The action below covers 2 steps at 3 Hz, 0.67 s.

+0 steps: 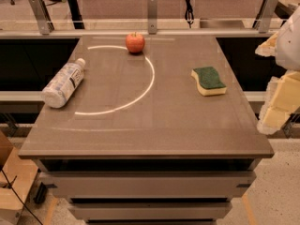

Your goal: Move sponge near blue plastic bottle

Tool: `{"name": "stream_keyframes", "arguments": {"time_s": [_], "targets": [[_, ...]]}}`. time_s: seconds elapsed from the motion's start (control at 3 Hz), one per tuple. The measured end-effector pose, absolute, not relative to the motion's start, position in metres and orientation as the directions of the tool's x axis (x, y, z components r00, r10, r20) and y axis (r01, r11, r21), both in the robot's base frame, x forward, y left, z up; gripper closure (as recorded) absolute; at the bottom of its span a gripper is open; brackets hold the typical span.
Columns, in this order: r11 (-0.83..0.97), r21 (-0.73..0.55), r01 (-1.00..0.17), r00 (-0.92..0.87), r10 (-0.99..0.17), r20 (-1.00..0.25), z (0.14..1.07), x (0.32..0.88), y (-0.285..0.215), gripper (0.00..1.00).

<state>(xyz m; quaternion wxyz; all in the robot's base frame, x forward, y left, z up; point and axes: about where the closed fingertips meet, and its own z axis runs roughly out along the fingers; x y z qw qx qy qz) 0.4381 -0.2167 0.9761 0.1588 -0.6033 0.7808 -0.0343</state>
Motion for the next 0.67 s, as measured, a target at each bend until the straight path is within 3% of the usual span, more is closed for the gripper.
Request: {"name": "stream_keyframes", "arguments": {"time_s": [0.67], "targets": [[0.272,-0.267,-0.925,-0.208,-0.947,-0.246,0.9807,0.4456,-0.2147,0.00]]}}
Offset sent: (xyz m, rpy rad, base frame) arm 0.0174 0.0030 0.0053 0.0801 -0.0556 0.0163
